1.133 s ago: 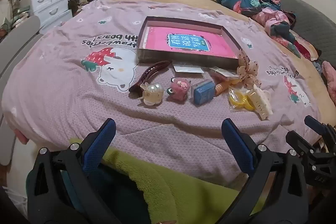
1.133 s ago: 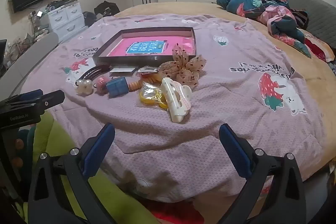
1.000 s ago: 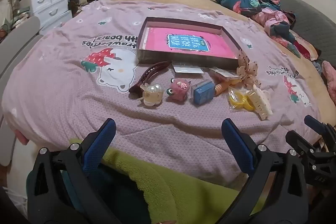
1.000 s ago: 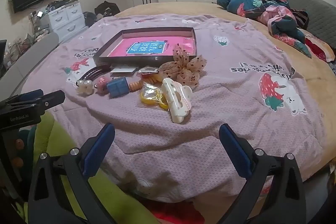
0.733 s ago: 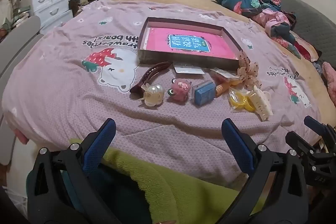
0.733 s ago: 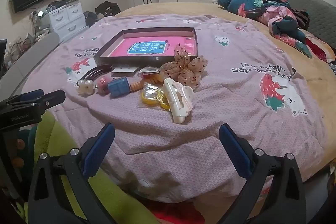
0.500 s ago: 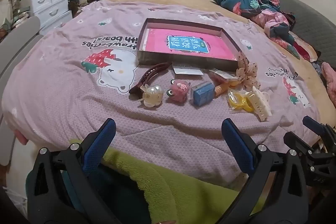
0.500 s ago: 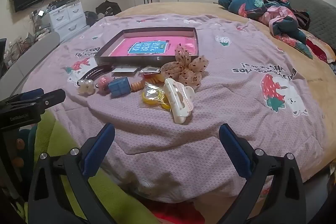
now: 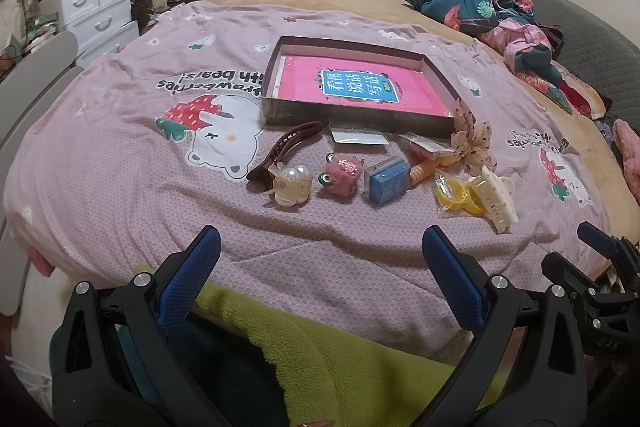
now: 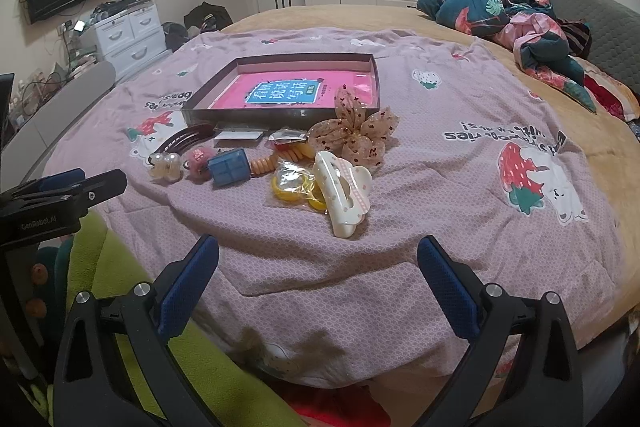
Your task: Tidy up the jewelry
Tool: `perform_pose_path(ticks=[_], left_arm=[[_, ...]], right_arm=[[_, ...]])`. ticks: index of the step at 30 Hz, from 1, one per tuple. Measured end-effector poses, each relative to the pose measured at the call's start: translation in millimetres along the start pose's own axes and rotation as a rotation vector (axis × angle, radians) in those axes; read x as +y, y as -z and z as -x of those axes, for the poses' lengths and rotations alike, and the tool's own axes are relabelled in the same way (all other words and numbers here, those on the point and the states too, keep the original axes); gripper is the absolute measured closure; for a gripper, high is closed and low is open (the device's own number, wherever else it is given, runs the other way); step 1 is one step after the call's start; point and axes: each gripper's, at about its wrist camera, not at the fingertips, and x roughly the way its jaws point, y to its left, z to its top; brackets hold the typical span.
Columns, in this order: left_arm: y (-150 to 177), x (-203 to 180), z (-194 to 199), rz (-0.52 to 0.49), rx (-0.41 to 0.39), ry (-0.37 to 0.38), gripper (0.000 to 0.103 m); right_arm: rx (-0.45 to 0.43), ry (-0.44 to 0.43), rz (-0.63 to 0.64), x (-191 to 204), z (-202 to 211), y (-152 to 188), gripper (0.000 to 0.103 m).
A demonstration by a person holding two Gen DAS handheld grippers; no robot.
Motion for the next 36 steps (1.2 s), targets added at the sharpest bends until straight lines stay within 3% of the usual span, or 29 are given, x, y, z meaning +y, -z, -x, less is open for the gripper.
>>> perform_pose_path(ticks=[36], left_arm=[[2.1,-4.6,0.2,-0.002,0.002,0.002,0.009]], right_arm=[[0.001,-0.003,-0.004,-0.5,-0.9,0.2,0.004]])
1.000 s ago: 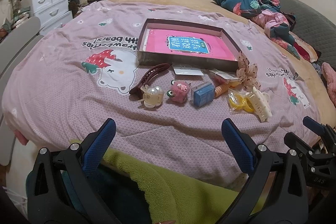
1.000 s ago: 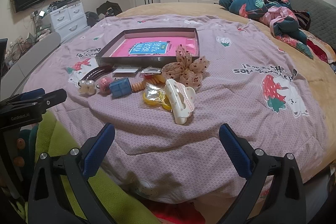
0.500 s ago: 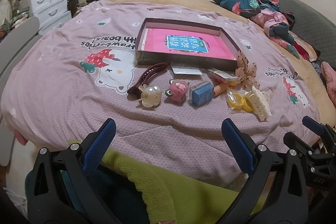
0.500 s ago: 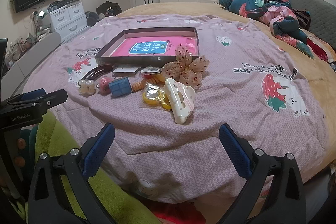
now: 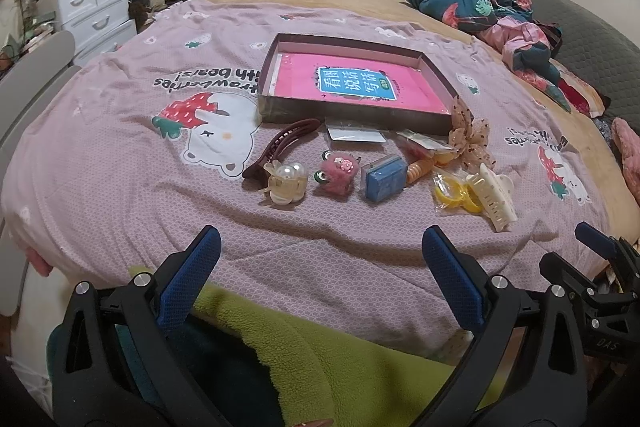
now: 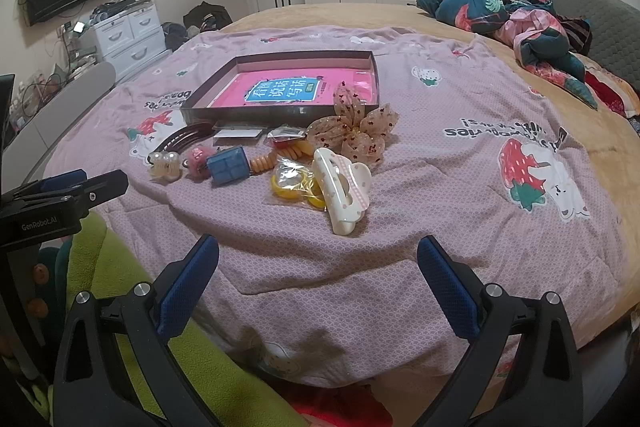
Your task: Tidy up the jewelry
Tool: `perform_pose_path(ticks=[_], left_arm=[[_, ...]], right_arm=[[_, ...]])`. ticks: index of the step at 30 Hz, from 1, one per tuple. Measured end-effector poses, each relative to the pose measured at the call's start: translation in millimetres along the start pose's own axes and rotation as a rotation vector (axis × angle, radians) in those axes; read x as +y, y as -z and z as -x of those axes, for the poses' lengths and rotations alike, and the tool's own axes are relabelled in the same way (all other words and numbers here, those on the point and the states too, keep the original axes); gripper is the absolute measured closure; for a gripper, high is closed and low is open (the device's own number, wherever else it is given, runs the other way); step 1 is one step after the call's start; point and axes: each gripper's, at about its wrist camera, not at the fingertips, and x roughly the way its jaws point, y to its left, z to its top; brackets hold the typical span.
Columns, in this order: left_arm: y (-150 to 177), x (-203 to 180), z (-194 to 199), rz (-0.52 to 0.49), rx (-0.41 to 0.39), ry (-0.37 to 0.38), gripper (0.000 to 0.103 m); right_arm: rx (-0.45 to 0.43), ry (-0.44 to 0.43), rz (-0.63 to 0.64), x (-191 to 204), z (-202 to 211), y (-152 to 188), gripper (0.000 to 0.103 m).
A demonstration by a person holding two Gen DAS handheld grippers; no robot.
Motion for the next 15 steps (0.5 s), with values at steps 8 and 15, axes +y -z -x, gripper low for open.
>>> perform_pose_path(ticks=[8,15], left_arm=[[-0.1,0.6,-8.6,0.006,0.012,0.005,0.009],[-6.1,-11.2,-18.7,-0.007,0.015,0.03,0.009]], right_arm=[[0.006,-0.008,-0.013,-4.0,-2.7,1.6,0.004],[0.02,-0.017,-0.029,-11.1,-9.9,0.6,0.004]])
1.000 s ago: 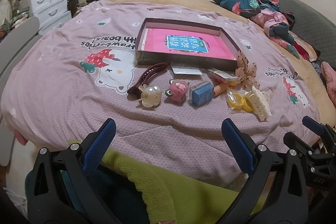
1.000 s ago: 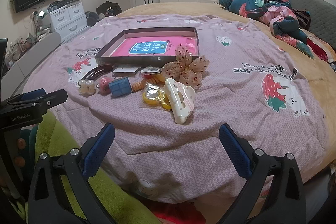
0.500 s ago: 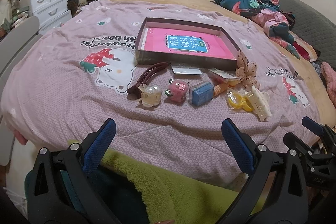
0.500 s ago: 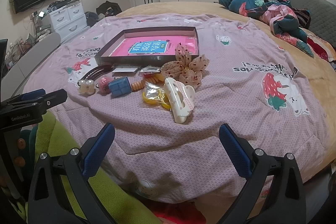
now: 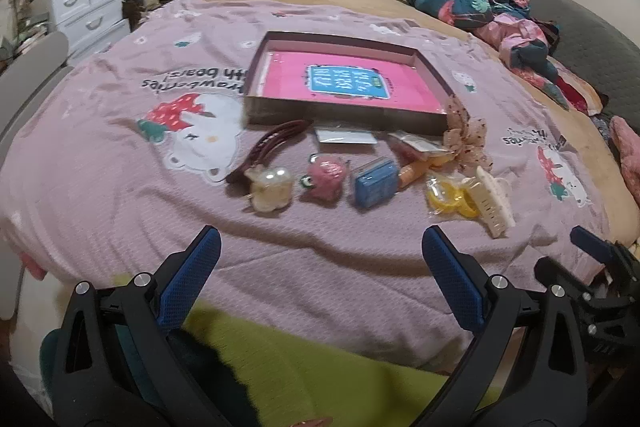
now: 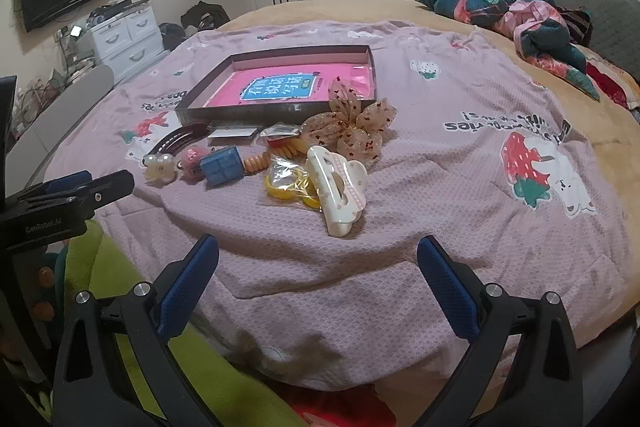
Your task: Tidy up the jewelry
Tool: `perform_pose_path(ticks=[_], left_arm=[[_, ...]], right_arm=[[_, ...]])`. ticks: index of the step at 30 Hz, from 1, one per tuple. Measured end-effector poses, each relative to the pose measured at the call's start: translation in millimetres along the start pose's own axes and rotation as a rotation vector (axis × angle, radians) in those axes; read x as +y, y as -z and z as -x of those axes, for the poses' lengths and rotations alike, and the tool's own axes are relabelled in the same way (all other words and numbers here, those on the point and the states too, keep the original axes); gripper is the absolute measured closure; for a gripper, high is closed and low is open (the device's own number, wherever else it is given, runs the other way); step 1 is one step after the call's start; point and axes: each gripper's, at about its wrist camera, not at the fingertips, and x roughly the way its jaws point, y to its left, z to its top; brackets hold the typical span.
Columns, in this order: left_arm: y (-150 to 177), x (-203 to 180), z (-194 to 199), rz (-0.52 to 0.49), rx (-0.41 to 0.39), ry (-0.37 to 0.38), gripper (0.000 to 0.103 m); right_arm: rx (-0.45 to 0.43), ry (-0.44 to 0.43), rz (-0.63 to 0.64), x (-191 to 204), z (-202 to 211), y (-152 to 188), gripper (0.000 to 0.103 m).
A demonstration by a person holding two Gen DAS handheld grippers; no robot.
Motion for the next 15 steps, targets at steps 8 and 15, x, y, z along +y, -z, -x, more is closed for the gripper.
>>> perform_pose_path(ticks=[8,15], left_arm=[[-10.4,-17.1,-23.4,-0.041,0.032,0.018,0.009],[-16.0,-24.0,-47.5,-0.021,0.09,0.107,0.009]], right_arm=[[0.011,0.0,-0.023,-13.3,-8.9,-4.3,0.004],[0.02,0.008,-0.024,-26.8,-18.1,-4.4,0.004]])
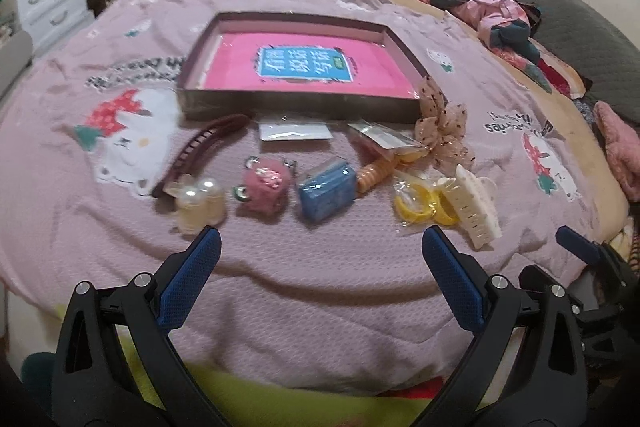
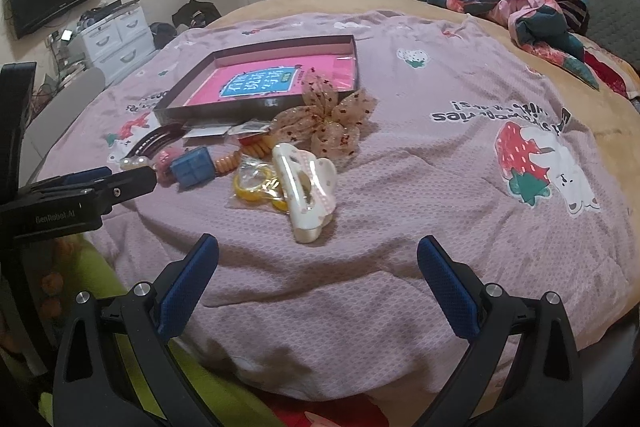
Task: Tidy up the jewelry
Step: 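Grasp the blue plastic case with the left gripper while the right grasps the white claw clip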
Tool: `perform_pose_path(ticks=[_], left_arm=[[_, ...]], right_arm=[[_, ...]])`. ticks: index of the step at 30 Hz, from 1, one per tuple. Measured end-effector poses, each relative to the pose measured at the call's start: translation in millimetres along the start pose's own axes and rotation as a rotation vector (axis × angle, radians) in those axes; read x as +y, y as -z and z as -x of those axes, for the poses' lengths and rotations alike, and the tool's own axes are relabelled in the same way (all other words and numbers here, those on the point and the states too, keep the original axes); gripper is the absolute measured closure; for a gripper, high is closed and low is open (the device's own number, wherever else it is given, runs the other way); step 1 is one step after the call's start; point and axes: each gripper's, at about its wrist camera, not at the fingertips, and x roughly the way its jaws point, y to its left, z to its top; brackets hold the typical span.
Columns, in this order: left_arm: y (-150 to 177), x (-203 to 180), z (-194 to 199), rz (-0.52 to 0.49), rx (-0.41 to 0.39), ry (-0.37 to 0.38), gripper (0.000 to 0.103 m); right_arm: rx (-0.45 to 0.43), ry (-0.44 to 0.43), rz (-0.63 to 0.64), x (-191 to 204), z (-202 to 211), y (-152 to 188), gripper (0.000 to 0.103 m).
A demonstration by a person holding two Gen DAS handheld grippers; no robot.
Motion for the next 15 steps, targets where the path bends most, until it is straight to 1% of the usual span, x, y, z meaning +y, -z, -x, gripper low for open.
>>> perform_pose_path(ticks=[2,3,4,6,9,13,15], left_arm=[[-1.3,-0.1,-6.1,0.017,0.012,0.03,0.009],[-1.7,-0.1,-8.8,0.025,0.018,0.055,0.01],[-2.2,-0.5,-10.3,0.032,0.02,0.063,0.012],[-3.6,-3.1,-15.4,0.034,0.038,0.088,0.022],[-5.3,-8.5,-22.9,0.033,0.054,0.101,0.035],[-11.4,-11.8,-34.2,0.041,0.07,0.092,0.035],[-14.7,-12.5,-41.3,0.044,0.084,0.086,0.037]], right_arm=[[0.004,0.005,0.0,-4.5,-3.9,0.0,0.004],[0.006,0.007,-0.001,-6.7,-5.8,-0.1,0.004],[0.006,0.01,0.001,-9.1,-8.2,-0.2,0.004],[0.01,0.016,0.006,-11.6,-12.3,-0.9,0.004],[0.017,0.014,0.009,-15.9,-19.4,-1.5,0.004],[0.026,-0.001,0.025,-18.0,-29.4,-3.7,0.004],[0.036,-0.023,0.027,-18.9,-36.9,-6.0,0.005]])
